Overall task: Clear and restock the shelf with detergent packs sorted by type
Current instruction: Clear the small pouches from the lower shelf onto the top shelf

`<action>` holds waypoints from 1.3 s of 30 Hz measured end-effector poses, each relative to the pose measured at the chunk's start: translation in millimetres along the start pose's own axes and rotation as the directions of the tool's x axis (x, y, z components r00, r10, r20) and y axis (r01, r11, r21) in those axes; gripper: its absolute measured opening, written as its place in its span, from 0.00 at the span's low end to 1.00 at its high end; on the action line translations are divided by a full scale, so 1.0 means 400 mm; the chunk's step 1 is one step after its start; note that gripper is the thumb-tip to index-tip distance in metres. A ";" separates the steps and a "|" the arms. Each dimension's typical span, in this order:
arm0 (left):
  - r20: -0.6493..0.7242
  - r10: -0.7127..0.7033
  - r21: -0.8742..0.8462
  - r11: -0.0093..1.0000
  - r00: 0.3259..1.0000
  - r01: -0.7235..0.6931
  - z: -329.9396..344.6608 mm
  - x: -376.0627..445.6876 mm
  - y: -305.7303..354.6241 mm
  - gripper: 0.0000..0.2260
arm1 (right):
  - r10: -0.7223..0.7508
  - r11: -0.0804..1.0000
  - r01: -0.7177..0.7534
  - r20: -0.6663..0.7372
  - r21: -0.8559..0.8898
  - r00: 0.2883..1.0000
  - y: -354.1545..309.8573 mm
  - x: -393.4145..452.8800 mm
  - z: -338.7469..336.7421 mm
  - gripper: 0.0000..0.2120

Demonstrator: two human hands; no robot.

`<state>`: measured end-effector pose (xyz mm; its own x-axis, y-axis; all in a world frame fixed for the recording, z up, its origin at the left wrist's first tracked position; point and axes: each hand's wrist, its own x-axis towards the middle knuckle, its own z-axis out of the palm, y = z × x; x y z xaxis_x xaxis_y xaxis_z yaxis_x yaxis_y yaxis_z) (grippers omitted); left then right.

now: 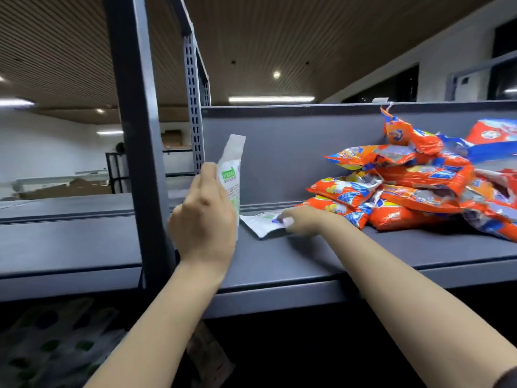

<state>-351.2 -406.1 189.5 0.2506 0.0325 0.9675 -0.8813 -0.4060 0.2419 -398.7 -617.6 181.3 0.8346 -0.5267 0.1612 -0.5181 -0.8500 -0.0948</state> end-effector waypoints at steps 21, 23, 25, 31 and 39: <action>0.866 -0.283 0.310 0.951 0.413 0.002 0.340 -0.012 0.003 0.22 | -0.016 0.980 0.026 -0.054 0.198 0.998 0.070 -0.101 0.010 0.24; 0.842 -0.280 0.292 0.955 0.461 0.045 0.298 -0.011 0.000 0.19 | 0.008 0.979 0.014 -0.104 0.203 0.995 0.061 -0.119 0.008 0.24; 0.813 -0.260 0.265 0.962 0.521 0.065 0.253 -0.016 0.000 0.17 | 0.029 0.976 0.009 -0.173 0.216 0.985 0.050 -0.144 0.009 0.23; 0.762 -0.192 0.107 0.979 0.619 0.173 0.082 -0.052 0.023 0.15 | 0.052 0.945 0.047 -0.289 0.324 0.956 -0.001 -0.254 0.031 0.21; 0.735 -0.187 -0.039 0.948 0.652 0.317 -0.186 -0.127 0.008 0.10 | -0.009 0.896 0.185 -0.400 0.404 0.917 -0.118 -0.428 0.063 0.15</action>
<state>-396.6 -340.9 146.4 0.6230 -0.5740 0.5314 -0.7715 -0.3387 0.5386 -512.6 -487.4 133.6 0.6950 -0.4731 0.5414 -0.2340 -0.8609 -0.4518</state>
